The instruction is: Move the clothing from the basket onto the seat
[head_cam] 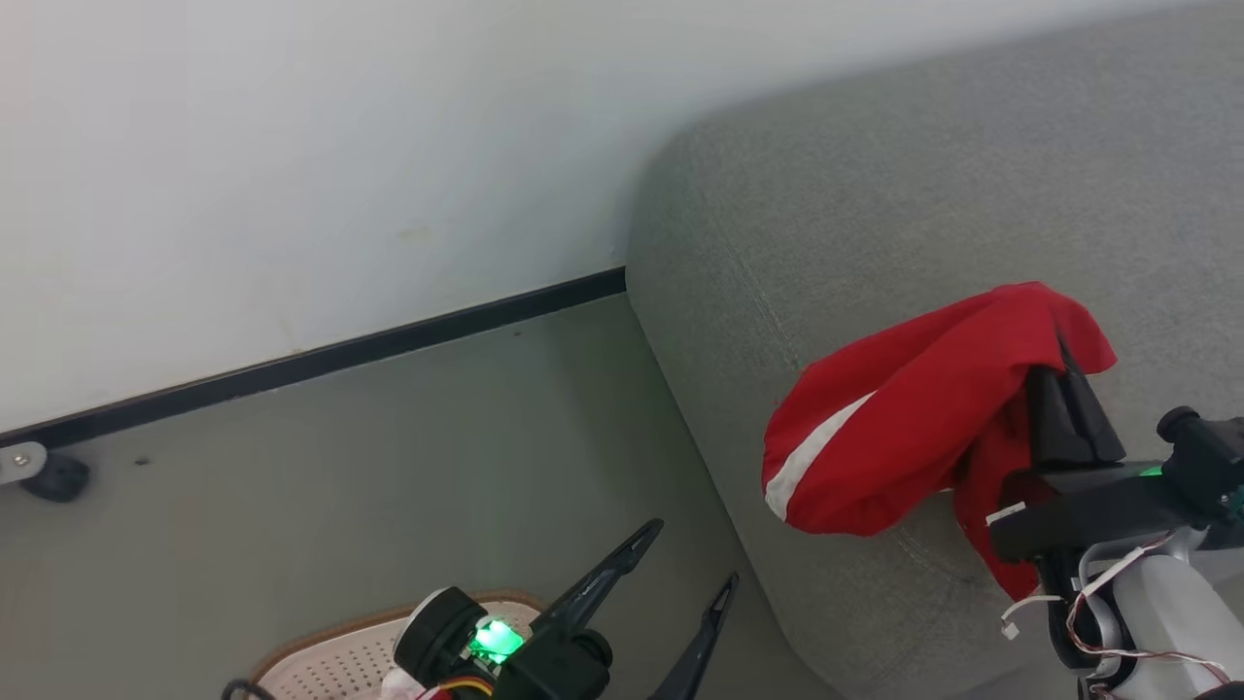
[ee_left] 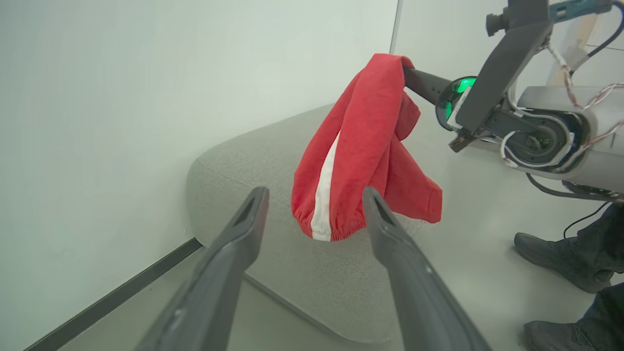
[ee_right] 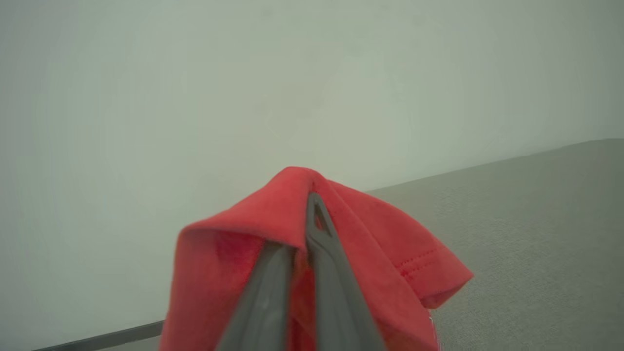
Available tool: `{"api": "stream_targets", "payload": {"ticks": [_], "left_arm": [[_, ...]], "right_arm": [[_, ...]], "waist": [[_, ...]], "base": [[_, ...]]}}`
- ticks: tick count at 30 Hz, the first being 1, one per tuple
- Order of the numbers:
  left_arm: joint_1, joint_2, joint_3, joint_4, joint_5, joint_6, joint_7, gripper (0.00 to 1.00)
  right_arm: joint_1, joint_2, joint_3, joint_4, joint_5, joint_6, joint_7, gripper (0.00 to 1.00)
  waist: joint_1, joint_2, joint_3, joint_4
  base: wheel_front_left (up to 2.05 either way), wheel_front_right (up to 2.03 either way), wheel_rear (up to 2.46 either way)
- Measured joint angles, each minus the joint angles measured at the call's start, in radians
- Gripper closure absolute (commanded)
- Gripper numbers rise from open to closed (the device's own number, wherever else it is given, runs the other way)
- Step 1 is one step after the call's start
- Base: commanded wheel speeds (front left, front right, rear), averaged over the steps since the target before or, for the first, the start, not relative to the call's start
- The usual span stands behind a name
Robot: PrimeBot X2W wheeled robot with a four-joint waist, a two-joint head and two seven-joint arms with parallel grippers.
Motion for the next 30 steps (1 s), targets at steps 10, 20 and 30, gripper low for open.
{"api": "stream_targets", "payload": {"ticks": [10,20,30], "left_arm": [[-0.056,-0.007,-0.032,0.0,0.009,-0.026,0.035,0.0],[-0.107,-0.018,-0.049,-0.001,0.038,-0.052,0.06,0.0],[-0.158,-0.039,-0.07,-0.007,0.053,-0.066,0.07,0.0]], "right_arm": [[-0.062,-0.057,-0.107,0.022,0.033,-0.008,-0.001,1.0],[-0.26,-0.134,-0.212,0.1,0.071,-0.008,-0.002,1.0],[-0.448,-0.237,-0.303,0.176,0.088,-0.008,-0.006,1.0]], "waist": [[0.0001,0.0,0.089,-0.052],[0.0001,0.0,0.183,-0.039],[0.0002,0.0,0.268,0.013]], "base": [[0.0,0.0,0.0],[0.0,0.0,0.0],[0.0,0.0,0.0]]}}
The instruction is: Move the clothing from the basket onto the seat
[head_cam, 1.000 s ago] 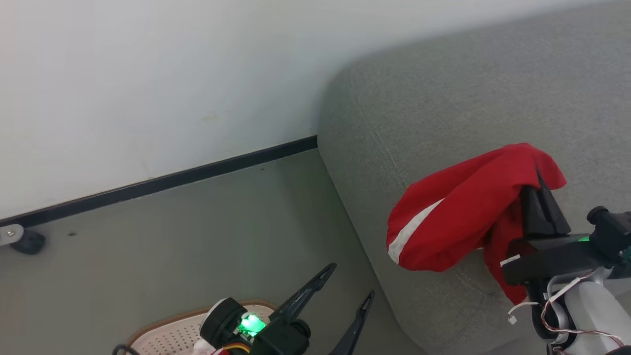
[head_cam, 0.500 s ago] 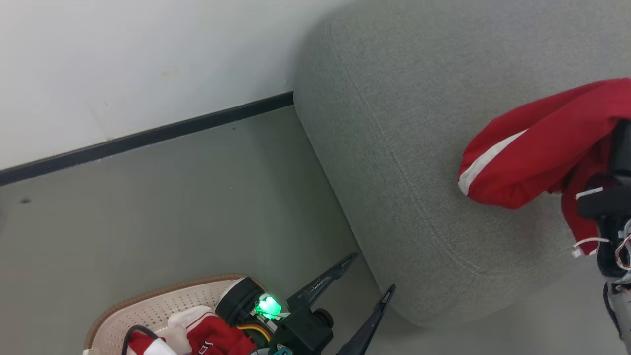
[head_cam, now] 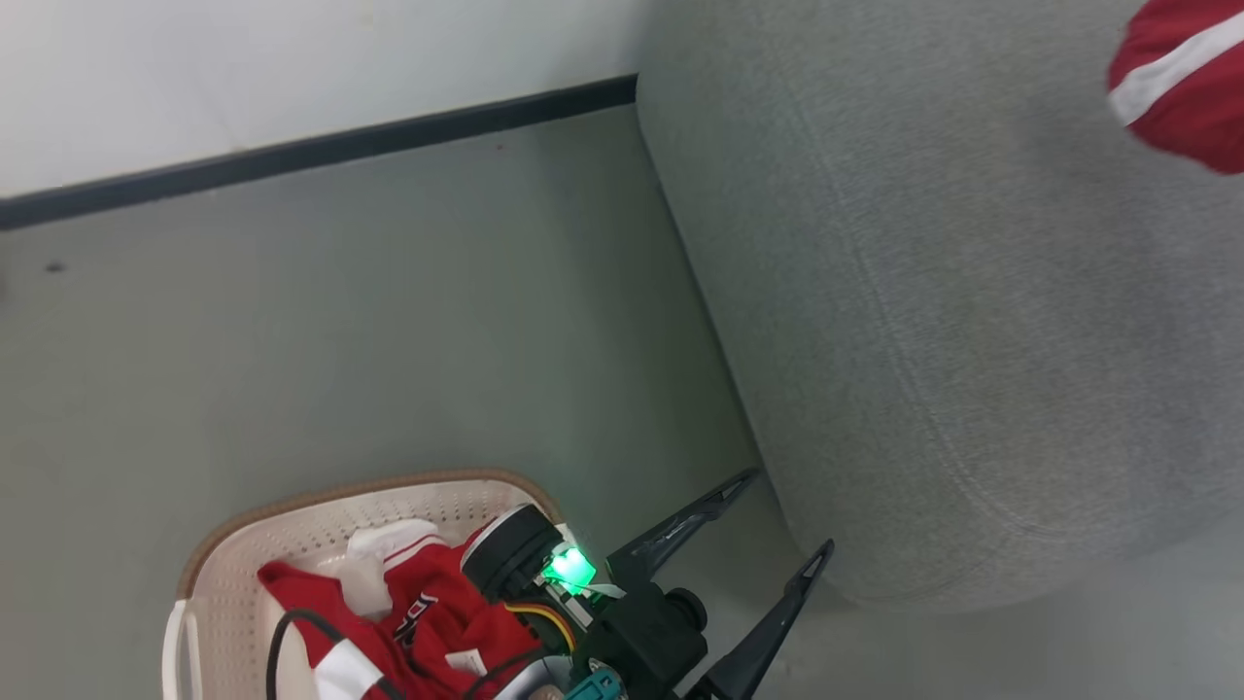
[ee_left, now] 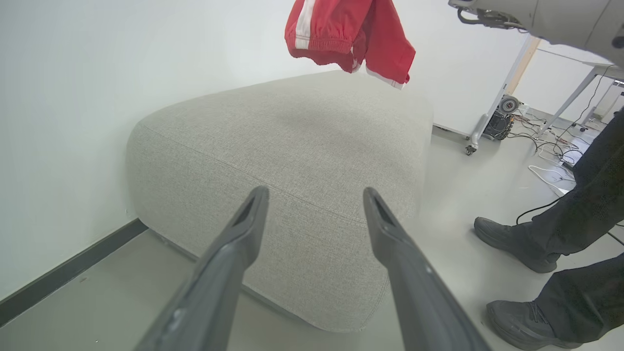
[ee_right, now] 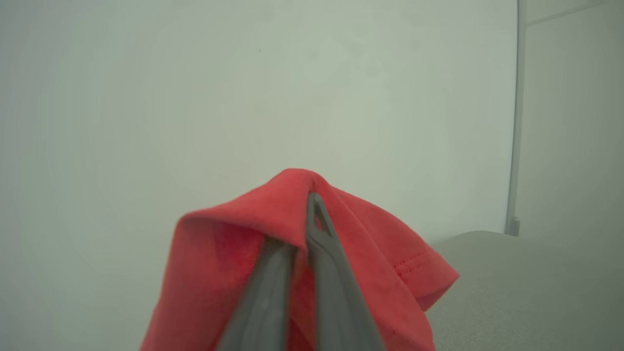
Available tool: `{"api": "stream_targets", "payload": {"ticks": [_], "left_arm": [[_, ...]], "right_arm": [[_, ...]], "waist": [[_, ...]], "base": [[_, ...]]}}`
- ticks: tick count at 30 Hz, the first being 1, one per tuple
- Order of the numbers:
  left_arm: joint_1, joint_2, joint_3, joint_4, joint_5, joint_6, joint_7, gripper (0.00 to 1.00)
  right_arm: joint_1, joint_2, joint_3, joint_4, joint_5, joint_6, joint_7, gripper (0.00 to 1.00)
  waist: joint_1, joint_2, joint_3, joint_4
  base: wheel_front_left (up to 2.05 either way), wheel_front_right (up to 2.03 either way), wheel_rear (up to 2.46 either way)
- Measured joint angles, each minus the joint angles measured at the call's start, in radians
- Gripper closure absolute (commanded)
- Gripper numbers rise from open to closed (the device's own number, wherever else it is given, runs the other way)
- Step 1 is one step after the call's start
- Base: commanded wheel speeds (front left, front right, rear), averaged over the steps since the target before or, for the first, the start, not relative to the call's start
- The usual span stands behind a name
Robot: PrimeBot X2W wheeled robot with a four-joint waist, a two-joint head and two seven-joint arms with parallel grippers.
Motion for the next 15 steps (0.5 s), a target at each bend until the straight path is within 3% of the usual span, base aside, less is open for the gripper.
{"api": "stream_targets", "payload": {"ticks": [9,15], "left_arm": [[-0.052,-0.01,-0.005,-0.018,0.016,-0.012,0.009,0.0],[-0.096,-0.01,0.002,-0.023,0.045,-0.012,0.016,0.0]], "right_arm": [[-0.108,-0.08,-0.044,0.098,0.01,0.006,0.0,1.0],[-0.13,-0.088,-0.056,0.2,0.042,0.019,0.0,1.0]], "waist": [[0.0,0.0,0.102,0.062],[0.0001,-0.0001,0.179,0.098]], "base": [[0.0,0.0,0.0],[0.0,0.0,0.0]]}}
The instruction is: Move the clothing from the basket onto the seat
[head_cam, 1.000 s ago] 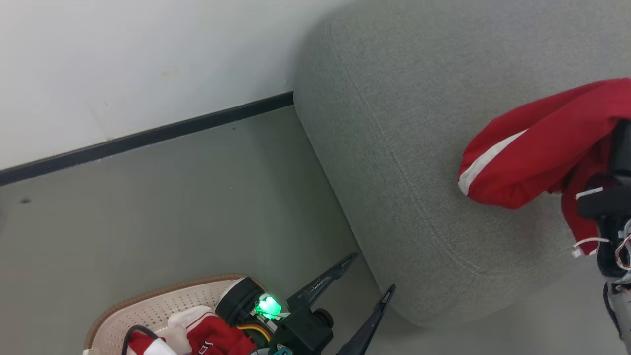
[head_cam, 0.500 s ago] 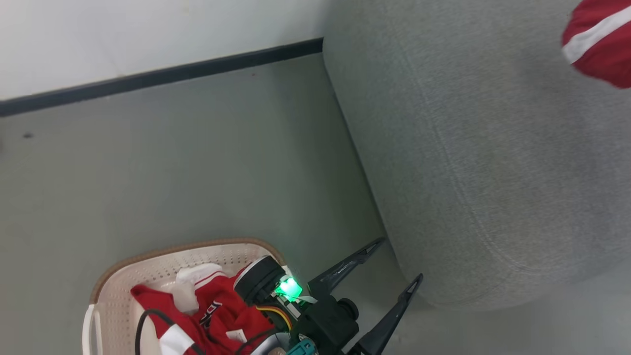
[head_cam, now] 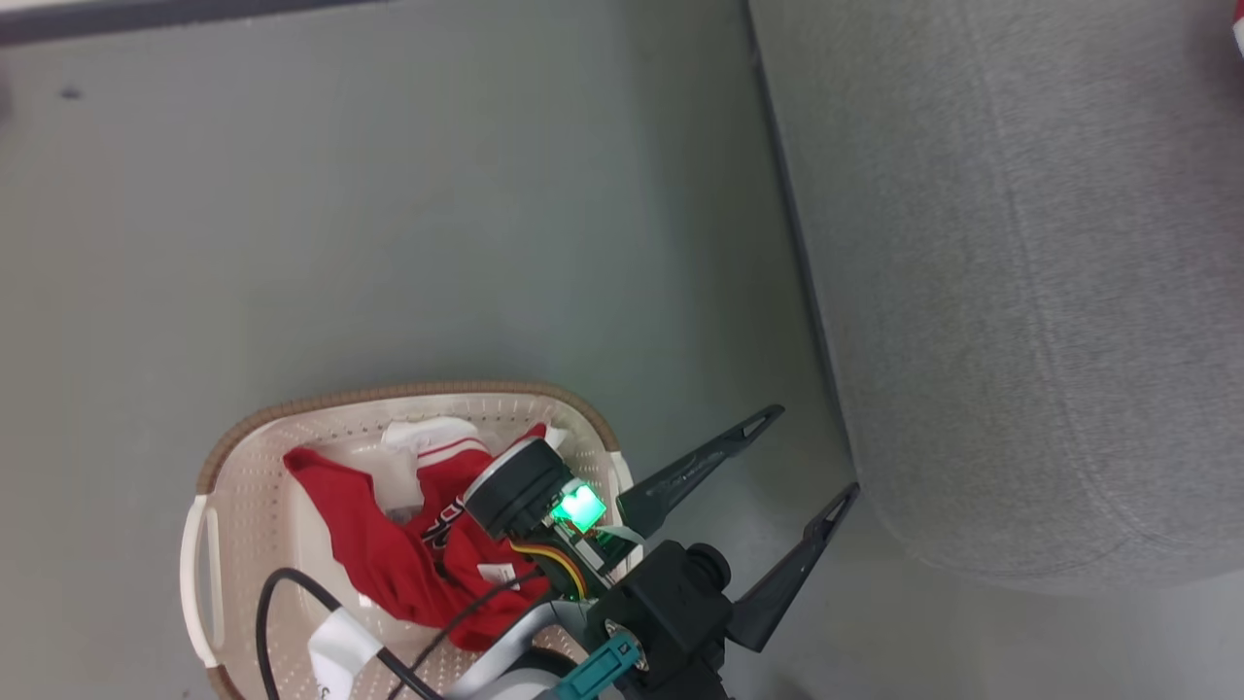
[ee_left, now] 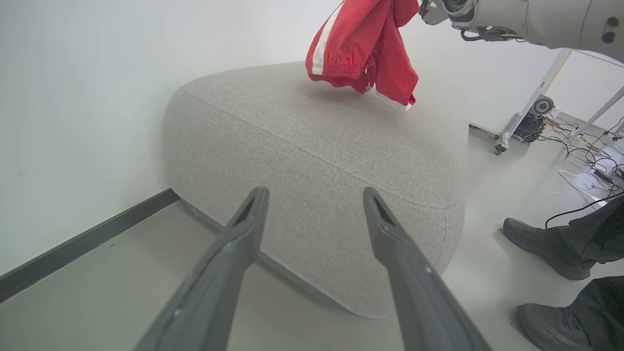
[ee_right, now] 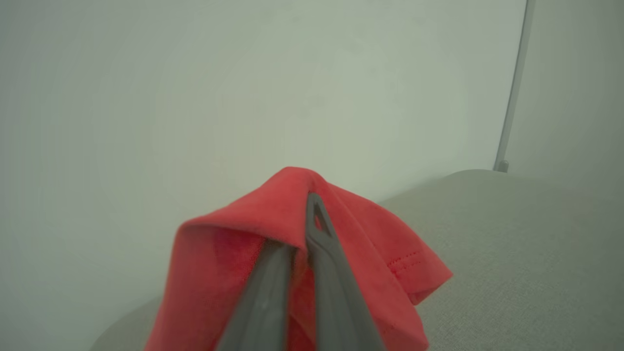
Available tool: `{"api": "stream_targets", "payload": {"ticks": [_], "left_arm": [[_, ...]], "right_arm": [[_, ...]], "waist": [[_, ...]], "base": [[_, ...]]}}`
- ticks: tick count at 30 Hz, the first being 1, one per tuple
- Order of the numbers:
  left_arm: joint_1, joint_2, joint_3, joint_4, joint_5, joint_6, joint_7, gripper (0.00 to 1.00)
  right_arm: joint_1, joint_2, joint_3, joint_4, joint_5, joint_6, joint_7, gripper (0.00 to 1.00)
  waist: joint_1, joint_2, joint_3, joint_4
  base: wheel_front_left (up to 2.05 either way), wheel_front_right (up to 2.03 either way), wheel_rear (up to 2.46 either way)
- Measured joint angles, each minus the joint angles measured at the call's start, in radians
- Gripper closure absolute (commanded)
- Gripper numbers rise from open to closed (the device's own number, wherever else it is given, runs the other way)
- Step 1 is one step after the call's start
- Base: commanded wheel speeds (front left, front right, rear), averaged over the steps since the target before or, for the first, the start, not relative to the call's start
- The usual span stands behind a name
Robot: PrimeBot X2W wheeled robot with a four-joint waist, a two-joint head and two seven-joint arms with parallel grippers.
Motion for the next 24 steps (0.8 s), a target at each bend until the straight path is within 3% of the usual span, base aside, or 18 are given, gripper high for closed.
{"api": "stream_targets", "payload": {"ticks": [9,18,19,20,21,24], "left_arm": [[-0.032,0.008,0.013,0.018,0.009,-0.009,-0.008,0.0],[-0.051,0.001,0.012,0.049,0.009,-0.017,-0.029,0.0],[-0.051,-0.001,0.012,0.055,0.009,-0.017,-0.033,0.0],[-0.051,-0.003,0.012,0.06,0.009,-0.017,-0.036,0.0],[-0.051,-0.005,0.012,0.065,0.009,-0.017,-0.039,0.0],[-0.051,-0.011,0.014,0.082,0.009,-0.018,-0.054,0.0]], "right_arm": [[-0.036,0.067,0.035,0.111,0.002,0.026,0.0,1.0],[-0.061,0.067,0.034,0.188,0.002,0.044,-0.001,1.0],[-0.061,0.067,0.034,0.196,0.002,0.044,-0.001,0.64],[-0.061,0.068,0.034,0.204,0.002,0.044,-0.001,0.05],[-0.061,0.068,0.035,0.211,0.001,0.044,-0.001,0.0],[-0.061,0.069,0.037,0.225,-0.005,0.045,-0.001,0.0]], "waist": [[0.0,0.0001,0.102,0.033],[-0.0002,0.0,0.126,0.043],[-0.0002,0.0,0.124,0.043],[-0.0002,0.0001,0.121,0.044],[-0.0002,0.0001,0.118,0.045],[-0.0003,0.0,0.107,0.047]], "base": [[0.0,0.0,0.0],[0.0,0.0,0.0],[0.0,0.0,0.0],[0.0,0.0,0.0],[0.0,0.0,0.0],[0.0,0.0,0.0]]}}
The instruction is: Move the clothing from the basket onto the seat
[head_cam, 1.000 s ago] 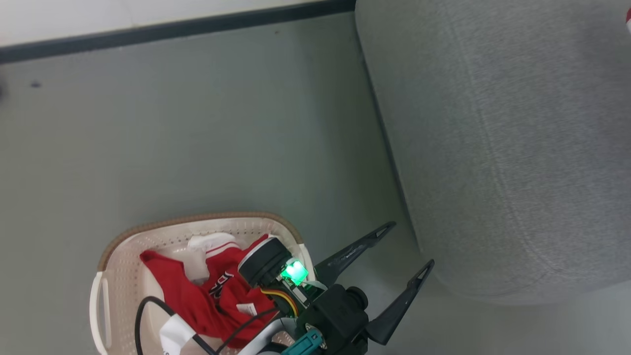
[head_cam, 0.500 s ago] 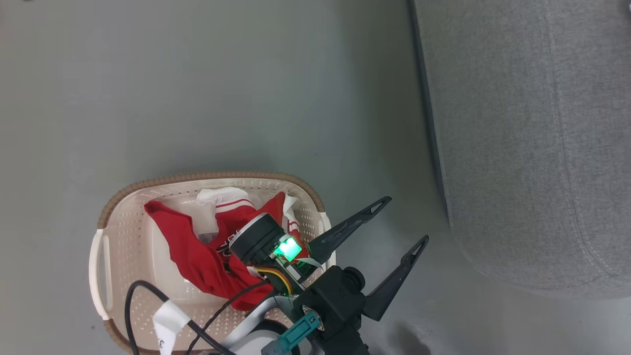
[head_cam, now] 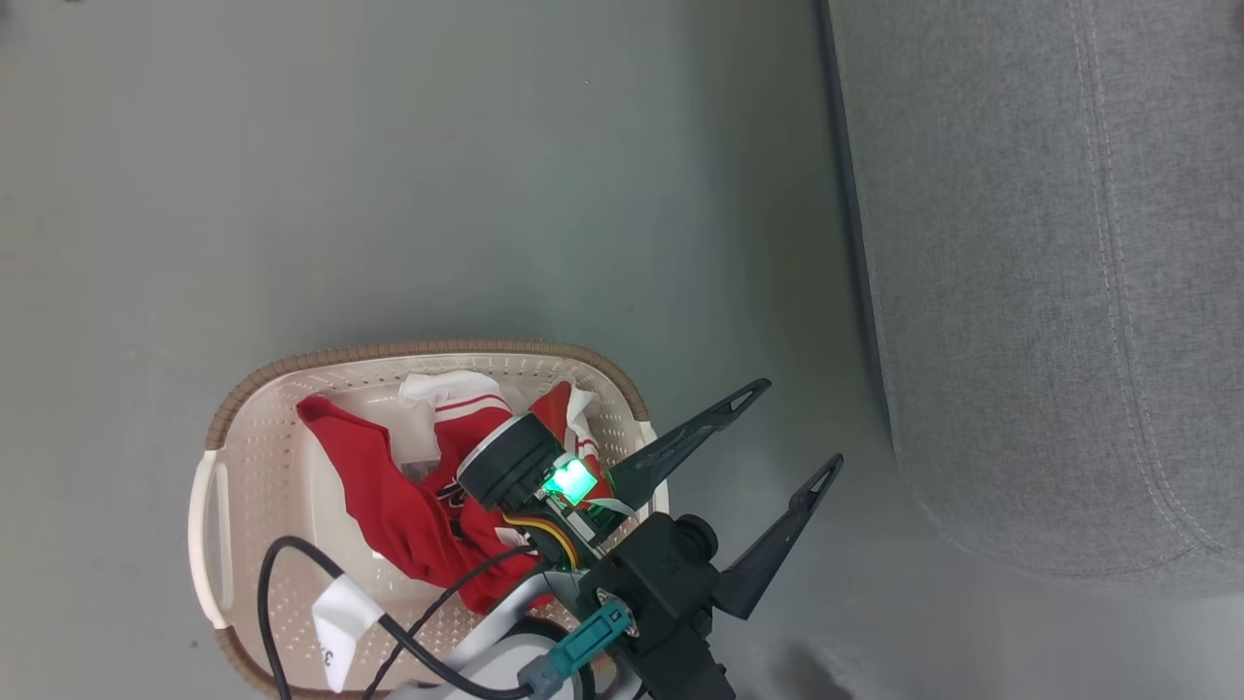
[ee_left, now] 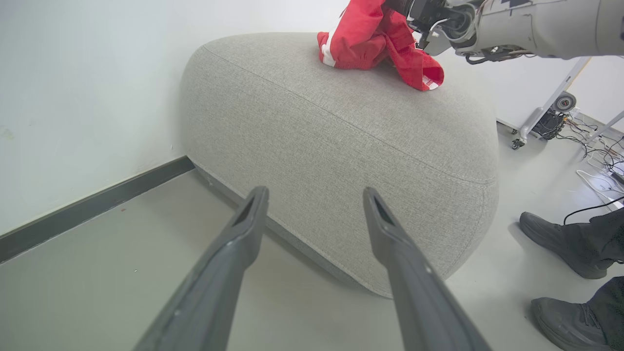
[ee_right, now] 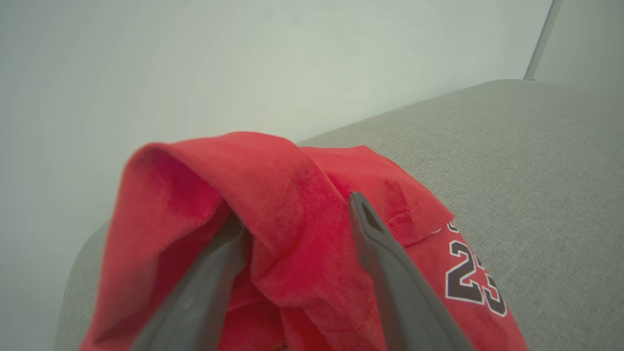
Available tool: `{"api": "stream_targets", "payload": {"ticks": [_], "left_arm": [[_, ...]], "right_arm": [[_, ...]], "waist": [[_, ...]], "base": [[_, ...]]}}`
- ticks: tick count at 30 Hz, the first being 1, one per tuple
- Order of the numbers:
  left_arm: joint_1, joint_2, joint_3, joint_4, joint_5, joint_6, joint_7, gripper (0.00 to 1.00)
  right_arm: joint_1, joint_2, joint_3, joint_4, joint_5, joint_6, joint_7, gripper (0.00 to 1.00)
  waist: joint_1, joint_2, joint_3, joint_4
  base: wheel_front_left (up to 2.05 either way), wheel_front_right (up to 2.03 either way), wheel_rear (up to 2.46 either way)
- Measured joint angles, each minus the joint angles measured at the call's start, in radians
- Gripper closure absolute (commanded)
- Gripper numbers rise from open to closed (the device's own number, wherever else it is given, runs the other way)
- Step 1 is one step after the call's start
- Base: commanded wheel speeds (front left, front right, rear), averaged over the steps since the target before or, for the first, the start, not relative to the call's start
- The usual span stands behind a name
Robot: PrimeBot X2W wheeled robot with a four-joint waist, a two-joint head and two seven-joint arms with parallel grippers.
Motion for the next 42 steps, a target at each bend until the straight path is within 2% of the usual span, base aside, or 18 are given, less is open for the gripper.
{"api": "stream_targets", "payload": {"ticks": [8,17,19,31,42], "left_arm": [[0.001,-0.009,0.016,0.052,-0.011,0.0,-0.048,0.0],[0.037,-0.018,0.039,0.116,-0.053,0.004,-0.106,0.0],[0.053,-0.022,0.052,0.128,-0.063,0.017,-0.115,0.0],[0.173,-0.029,0.121,0.175,-0.124,0.082,-0.171,0.0],[0.274,-0.019,0.184,0.187,-0.155,0.117,-0.183,0.0]], "right_arm": [[0.017,0.016,0.017,0.021,-0.04,0.016,-0.002,0.0],[0.155,0.075,0.038,-0.004,-0.083,0.021,-0.002,0.0],[0.179,0.089,0.043,-0.014,-0.096,0.021,-0.002,0.0],[0.379,0.164,0.086,-0.158,-0.163,0.032,-0.002,0.0],[0.553,0.211,0.118,-0.321,-0.198,0.033,-0.002,0.0]], "waist": [[0.0,0.0,-0.056,0.004],[-0.0001,-0.0002,-0.167,0.007],[-0.0001,-0.0002,-0.193,0.008],[-0.0002,-0.0003,-0.361,0.028],[-0.0003,-0.0003,-0.495,0.061]], "base": [[0.0,0.0,0.0],[0.0,0.0,0.0],[0.0,0.0,0.0],[0.0,0.0,0.0],[0.0,0.0,0.0]]}}
